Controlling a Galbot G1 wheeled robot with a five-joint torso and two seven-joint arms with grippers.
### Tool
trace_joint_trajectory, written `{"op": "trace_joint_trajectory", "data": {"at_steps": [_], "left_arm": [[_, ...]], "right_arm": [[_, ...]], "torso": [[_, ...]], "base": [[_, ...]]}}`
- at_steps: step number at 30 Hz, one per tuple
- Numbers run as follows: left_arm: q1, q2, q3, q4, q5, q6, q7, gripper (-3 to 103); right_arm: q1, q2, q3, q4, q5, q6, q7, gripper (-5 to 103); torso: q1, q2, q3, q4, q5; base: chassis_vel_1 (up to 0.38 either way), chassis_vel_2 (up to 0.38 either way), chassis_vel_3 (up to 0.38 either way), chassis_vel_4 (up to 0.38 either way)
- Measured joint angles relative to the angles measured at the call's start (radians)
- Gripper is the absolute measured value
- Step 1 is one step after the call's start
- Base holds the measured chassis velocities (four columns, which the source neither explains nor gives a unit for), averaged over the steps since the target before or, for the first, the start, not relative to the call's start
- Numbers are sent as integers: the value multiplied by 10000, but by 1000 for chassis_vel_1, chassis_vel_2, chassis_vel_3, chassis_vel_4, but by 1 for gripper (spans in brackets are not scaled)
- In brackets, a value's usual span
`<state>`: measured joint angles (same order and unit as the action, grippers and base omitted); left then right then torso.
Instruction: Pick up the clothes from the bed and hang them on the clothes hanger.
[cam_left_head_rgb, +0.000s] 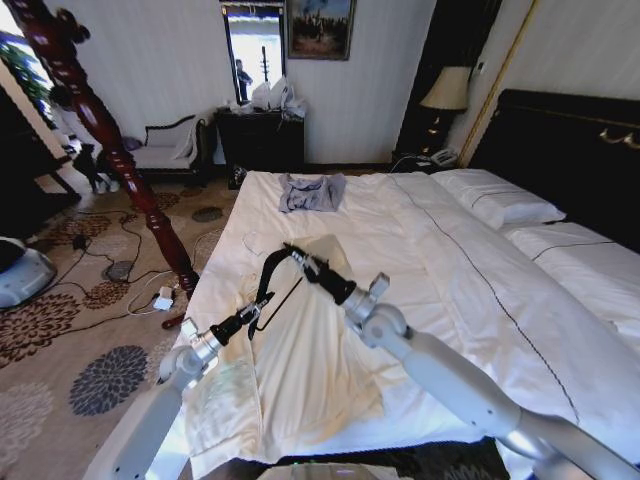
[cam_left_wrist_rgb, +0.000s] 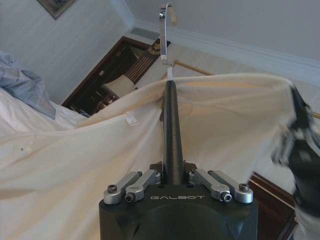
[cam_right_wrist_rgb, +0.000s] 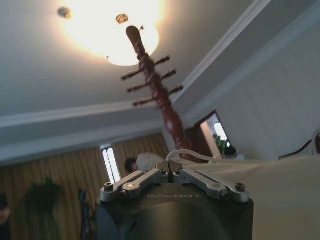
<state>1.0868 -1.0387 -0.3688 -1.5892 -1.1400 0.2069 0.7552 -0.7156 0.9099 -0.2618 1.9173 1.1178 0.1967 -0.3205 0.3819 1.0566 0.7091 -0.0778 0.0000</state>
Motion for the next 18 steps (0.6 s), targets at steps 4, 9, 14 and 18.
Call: {"op": "trace_joint_trajectory", "data": {"at_steps": [4,9,14,18], "left_arm": [[-314,-62,89,96,-43,6,-153,18],[-643,-87,192,127,-191,14,-323,18],[-694,-30,237,17,-245,30,-415,18],[-674,-13,210,-5,-244,32,-415,18]], "right_arm": [[-749,-199,-121,88,-664,35,-427,0],[-1573,-351,-127,112,-1160,70,-783,0],[-2172,-345,-77,40,-1602,166,-965,0],[-2453,-344,-43,12,-1734,199,-1139,0]], "torso": [[0,0,0,1,0],[0,0,-1,-1,0],[-1,0,0,1,0],[0,0,0,2,-1]], "base": [[0,0,0,0],[0,0,0,0],[0,0,0,0],[0,0,0,0]]}}
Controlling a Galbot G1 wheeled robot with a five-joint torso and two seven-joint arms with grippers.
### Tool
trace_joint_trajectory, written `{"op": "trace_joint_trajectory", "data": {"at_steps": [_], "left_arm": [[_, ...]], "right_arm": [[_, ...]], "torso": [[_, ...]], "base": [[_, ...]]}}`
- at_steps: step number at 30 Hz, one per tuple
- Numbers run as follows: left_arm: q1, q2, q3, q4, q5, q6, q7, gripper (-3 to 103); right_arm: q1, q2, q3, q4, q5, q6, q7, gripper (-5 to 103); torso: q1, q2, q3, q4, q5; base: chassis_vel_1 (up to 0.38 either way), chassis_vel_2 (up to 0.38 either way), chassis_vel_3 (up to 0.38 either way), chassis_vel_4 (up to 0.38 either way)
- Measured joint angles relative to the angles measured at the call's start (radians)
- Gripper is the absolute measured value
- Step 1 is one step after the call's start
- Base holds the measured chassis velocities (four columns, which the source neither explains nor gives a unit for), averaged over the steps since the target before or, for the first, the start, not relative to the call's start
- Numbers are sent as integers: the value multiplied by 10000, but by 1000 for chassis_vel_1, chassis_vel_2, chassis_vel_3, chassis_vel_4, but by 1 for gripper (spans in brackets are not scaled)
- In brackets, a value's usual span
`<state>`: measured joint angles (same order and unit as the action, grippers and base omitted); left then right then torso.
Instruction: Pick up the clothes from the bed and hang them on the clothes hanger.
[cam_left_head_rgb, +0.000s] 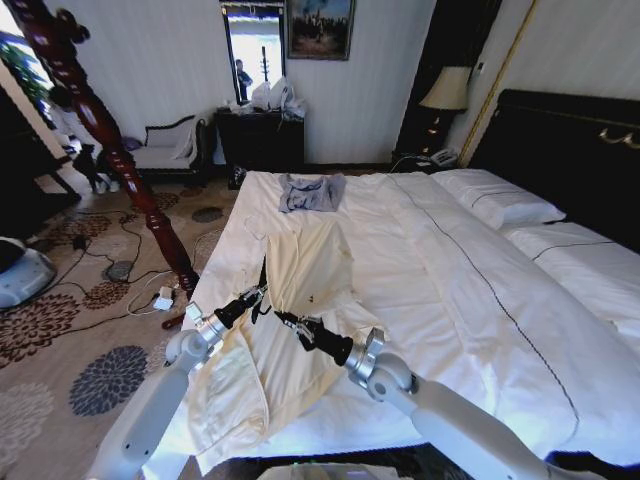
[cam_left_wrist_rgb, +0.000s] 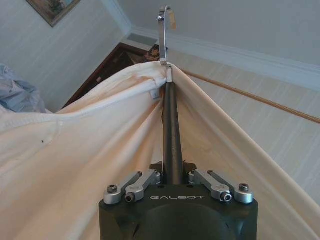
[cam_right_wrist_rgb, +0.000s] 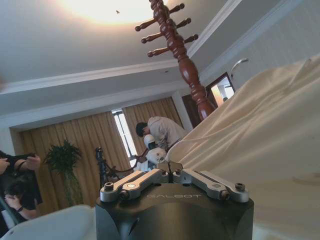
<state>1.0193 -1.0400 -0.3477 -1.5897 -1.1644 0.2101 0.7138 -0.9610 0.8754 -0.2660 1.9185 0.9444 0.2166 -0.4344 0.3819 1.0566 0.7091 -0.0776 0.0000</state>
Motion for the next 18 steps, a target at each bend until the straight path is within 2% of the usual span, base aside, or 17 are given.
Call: {"op": "trace_joint_trajectory", "data": {"at_steps": [4,10,13,15,17,18], "left_arm": [[-31,29,-39,-87,-55,0,-26,18],[118,117,-94,-392,-98,1,-45,18],[335,177,-221,-520,-81,-1,-42,18],[415,202,-261,-573,-70,-1,-35,18],[633,270,-376,-751,-57,-3,-15,18],[633,270,-376,-751,-57,-3,-15,18]], "right_arm": [[-336,-62,3,-89,-320,46,-69,0],[-522,78,6,-307,-877,252,274,-2],[-566,92,90,-331,-1011,453,405,14],[-578,77,116,-327,-998,600,410,14],[-591,52,159,-327,-777,1119,407,25],[-591,52,159,-327,-777,1119,407,25]], "torso": [[0,0,0,-2,0],[0,-1,0,-1,1],[-1,-1,0,-1,0],[0,0,0,-1,0],[0,-1,0,-2,0],[0,-1,0,-2,0]], "base": [[0,0,0,0],[0,0,0,0],[0,0,0,0],[0,0,0,0],[0,0,0,0],[0,0,0,0]]}}
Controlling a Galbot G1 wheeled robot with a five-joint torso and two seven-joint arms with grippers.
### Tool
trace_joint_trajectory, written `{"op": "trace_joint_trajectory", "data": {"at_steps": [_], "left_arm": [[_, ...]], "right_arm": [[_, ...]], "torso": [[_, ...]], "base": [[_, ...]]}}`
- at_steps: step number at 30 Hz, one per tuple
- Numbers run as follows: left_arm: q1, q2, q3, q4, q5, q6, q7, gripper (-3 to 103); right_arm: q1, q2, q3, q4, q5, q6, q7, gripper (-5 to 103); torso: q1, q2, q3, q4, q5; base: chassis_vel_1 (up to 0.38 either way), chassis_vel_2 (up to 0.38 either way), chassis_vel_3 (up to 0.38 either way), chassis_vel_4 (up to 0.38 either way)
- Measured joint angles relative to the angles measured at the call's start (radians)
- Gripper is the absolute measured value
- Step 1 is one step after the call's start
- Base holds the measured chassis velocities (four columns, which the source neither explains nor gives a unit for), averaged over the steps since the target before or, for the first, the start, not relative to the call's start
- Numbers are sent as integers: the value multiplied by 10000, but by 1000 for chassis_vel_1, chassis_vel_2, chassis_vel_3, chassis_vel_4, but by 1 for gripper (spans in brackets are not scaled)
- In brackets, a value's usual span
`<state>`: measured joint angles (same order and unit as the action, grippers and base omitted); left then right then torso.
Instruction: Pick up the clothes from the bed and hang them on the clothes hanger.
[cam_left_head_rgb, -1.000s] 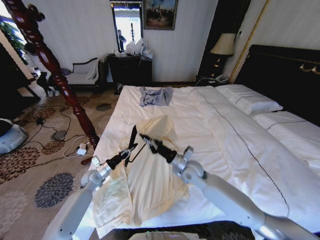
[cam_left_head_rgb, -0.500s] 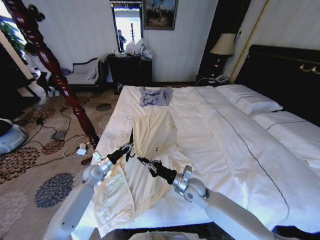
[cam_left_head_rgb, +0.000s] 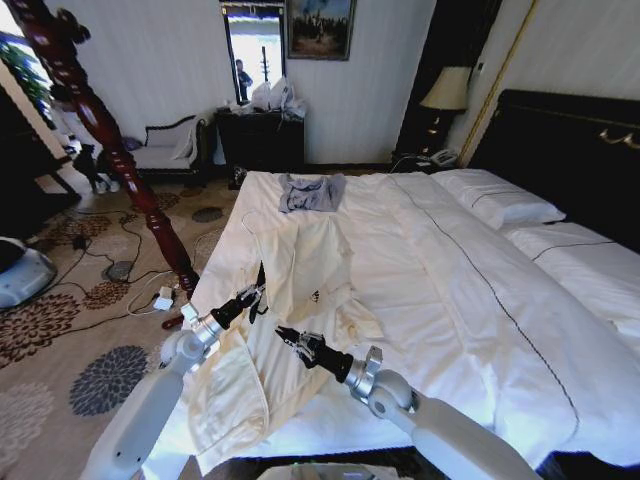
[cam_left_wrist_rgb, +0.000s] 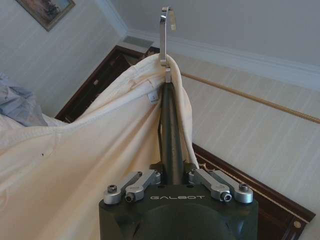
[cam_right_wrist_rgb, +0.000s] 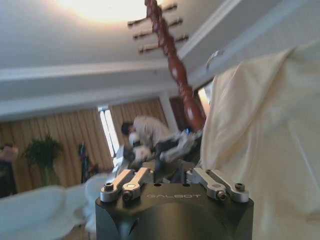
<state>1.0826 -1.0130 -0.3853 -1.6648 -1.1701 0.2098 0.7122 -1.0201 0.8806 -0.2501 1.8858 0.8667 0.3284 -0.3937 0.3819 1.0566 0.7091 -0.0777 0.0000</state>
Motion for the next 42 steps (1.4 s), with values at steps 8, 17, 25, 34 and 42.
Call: {"op": "trace_joint_trajectory", "data": {"at_steps": [8,17,25,34,42], "left_arm": [[1298,554,-456,-967,162,-58,241,18],[1917,768,-581,-1551,371,-83,406,18],[2091,957,-591,-1682,424,-103,459,18],[2188,1328,-559,-1769,435,-140,591,18],[1958,1391,-286,-1693,485,-141,593,18]], "right_arm": [[649,238,1521,242,1242,-1118,3731,68],[1783,409,2782,122,3271,-2418,6326,95],[1646,-1340,3923,-296,865,-1729,3197,100],[3598,-2885,3628,-2633,55,-334,-4382,100],[6444,-2440,2225,-4357,-1281,-1015,-7553,100]], "torso": [[0,0,0,3,0],[0,0,0,3,1],[-1,1,0,-3,2],[-1,1,0,0,0],[0,0,2,-1,4]], "base": [[0,0,0,0],[0,0,0,0],[0,0,0,0],[0,0,0,0],[0,0,0,0]]}}
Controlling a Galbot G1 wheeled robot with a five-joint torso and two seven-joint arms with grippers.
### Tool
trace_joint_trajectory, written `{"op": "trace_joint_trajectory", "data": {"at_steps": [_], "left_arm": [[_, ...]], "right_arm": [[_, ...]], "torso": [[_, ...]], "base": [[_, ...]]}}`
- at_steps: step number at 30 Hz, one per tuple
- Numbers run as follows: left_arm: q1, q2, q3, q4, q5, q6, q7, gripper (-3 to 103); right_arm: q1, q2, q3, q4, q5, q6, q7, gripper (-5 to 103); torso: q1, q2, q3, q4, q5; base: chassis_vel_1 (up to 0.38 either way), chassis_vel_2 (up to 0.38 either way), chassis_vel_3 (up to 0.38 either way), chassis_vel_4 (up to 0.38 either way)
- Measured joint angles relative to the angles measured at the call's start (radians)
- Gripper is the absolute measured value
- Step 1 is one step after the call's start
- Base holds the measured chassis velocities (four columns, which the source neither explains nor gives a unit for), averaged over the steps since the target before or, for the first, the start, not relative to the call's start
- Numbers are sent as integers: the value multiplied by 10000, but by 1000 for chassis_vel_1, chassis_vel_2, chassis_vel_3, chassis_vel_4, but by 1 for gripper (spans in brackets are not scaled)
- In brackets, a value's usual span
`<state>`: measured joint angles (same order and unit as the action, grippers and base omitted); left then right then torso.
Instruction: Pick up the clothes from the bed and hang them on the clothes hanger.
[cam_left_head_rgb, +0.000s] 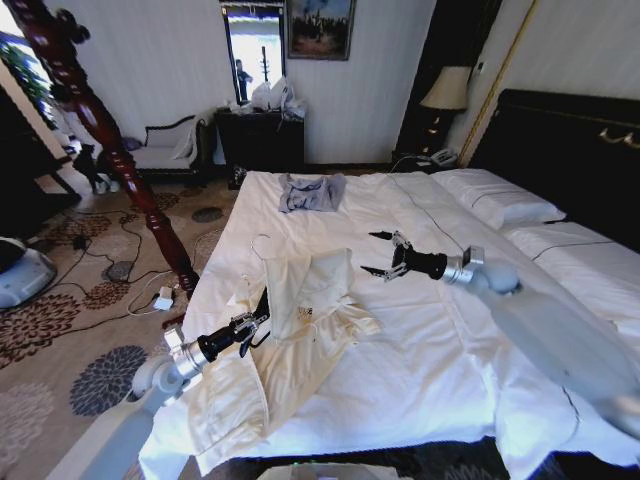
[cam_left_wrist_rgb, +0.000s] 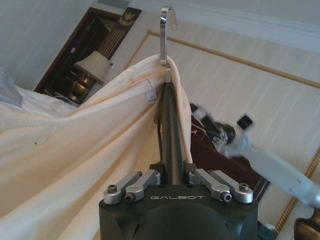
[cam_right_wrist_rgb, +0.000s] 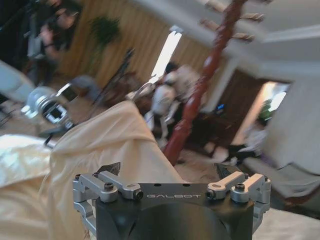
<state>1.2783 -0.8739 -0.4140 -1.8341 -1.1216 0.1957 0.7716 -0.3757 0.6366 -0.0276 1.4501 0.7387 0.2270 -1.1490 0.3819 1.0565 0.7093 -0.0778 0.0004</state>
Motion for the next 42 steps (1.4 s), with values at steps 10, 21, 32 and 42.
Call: {"op": "trace_joint_trajectory", "data": {"at_steps": [10,21,32,42], "left_arm": [[-44,265,209,-114,109,3,0,18],[-72,309,283,-356,84,33,-63,18],[112,324,277,-605,131,42,-78,18],[86,294,277,-611,166,44,-83,18]], "right_arm": [[2870,1506,-1778,-1299,-982,-909,-1766,100],[3549,2484,-2385,-2660,-1986,-1506,-3148,100],[3584,2612,-2390,-3027,-2076,-1585,-3383,96],[3602,2534,-2373,-2936,-2126,-1680,-3920,58]], "torso": [[0,0,0,3,-4],[0,0,0,0,-4],[0,1,-2,1,-3],[0,0,-1,1,-4]], "base": [[0,0,0,0],[0,0,0,0],[0,0,0,0],[0,0,0,0]]}}
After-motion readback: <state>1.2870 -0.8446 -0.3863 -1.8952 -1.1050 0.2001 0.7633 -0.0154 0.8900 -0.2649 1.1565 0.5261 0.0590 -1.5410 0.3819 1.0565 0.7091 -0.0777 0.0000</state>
